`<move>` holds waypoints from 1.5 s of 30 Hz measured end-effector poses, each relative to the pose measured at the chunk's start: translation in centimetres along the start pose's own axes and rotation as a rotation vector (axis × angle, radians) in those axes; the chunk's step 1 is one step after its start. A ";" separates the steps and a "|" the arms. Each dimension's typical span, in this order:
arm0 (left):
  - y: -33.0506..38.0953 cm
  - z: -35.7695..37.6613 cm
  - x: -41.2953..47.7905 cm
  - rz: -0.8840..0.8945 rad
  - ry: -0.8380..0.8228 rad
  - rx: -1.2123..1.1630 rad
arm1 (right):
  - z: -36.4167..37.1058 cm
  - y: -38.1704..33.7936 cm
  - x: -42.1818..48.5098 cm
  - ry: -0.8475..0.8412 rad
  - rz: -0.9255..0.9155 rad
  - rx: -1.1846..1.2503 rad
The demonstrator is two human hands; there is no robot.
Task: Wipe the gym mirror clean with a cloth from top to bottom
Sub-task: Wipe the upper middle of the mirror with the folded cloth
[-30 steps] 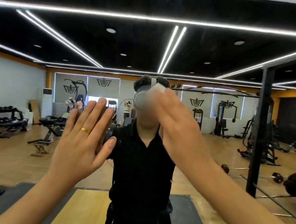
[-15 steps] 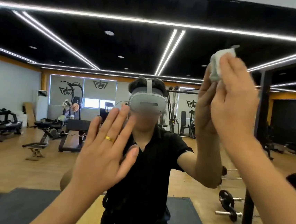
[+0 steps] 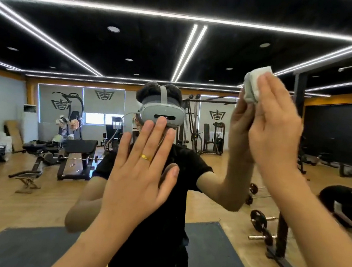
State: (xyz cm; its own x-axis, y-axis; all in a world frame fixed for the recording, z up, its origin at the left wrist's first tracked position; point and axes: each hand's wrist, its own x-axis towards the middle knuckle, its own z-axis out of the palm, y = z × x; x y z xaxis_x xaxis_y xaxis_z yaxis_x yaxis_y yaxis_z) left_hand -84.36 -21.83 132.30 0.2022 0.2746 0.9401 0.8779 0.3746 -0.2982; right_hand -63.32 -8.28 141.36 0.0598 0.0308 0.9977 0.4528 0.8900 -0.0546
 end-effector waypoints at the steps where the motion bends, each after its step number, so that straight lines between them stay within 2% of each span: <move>1: 0.0 0.0 0.0 -0.001 0.002 -0.005 | 0.7 -1.0 -0.9 -0.002 0.022 -0.003; 3: 0.0 -0.1 0.0 -0.004 0.010 -0.012 | 2.3 -3.7 -4.4 -0.053 -0.042 -0.026; 5: 0.0 -0.1 0.0 -0.003 0.013 -0.021 | 2.9 -5.0 -7.7 -0.112 -0.208 -0.007; 8: 0.0 -0.2 0.0 0.002 0.003 -0.027 | 1.9 -2.8 -7.3 -0.160 -0.334 -0.042; 12: -0.1 -0.8 0.2 -0.006 -0.020 -0.158 | -0.1 -0.2 -3.7 -0.120 -0.122 -0.098; 15: -1.3 -2.3 0.3 0.020 -0.036 -0.286 | 0.3 -0.5 -2.8 -0.044 -0.023 -0.014; 18: -4.8 -3.8 -0.9 -0.073 -0.012 -0.234 | 1.7 -2.6 -3.5 0.006 0.077 0.073; 21: -8.9 -4.2 -2.4 -0.181 0.015 -0.121 | 4.1 -5.3 -5.9 -0.067 -0.029 0.108; 24: -10.4 -3.6 -3.7 -0.183 0.003 -0.054 | 5.4 -6.5 -8.0 -0.148 -0.233 0.086; 26: -10.5 -3.3 -3.9 -0.170 0.014 -0.048 | 4.4 -6.0 -7.3 -0.214 -0.332 -0.021; 29: -10.7 -3.0 -4.0 -0.165 0.010 -0.043 | 2.1 -5.0 -4.5 -0.192 -0.248 -0.075; 34: -10.7 -3.0 -4.1 -0.165 0.024 -0.030 | 3.7 -7.0 -2.1 0.022 0.046 0.039; 36: -10.7 -3.0 -4.0 -0.172 0.025 -0.034 | 5.3 -10.6 -4.8 -0.023 0.019 0.066; 40: -10.8 -2.9 -4.1 -0.161 0.045 -0.040 | 5.8 -13.3 -9.3 -0.248 -0.304 0.108; 42: -10.7 -2.9 -4.1 -0.156 0.060 -0.043 | 5.1 -11.7 -7.3 -0.232 -0.296 0.087; 45: -10.8 -3.0 -4.0 -0.149 0.064 -0.045 | 4.4 -9.0 -3.5 -0.057 -0.157 0.067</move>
State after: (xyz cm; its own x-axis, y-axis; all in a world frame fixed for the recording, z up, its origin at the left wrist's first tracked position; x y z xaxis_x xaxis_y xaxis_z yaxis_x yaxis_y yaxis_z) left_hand -93.31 -29.60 132.26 0.0944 0.1618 0.9823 0.9186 0.3663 -0.1486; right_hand -71.52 -14.36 138.55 -0.0586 -0.0868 0.9945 0.3919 0.9143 0.1029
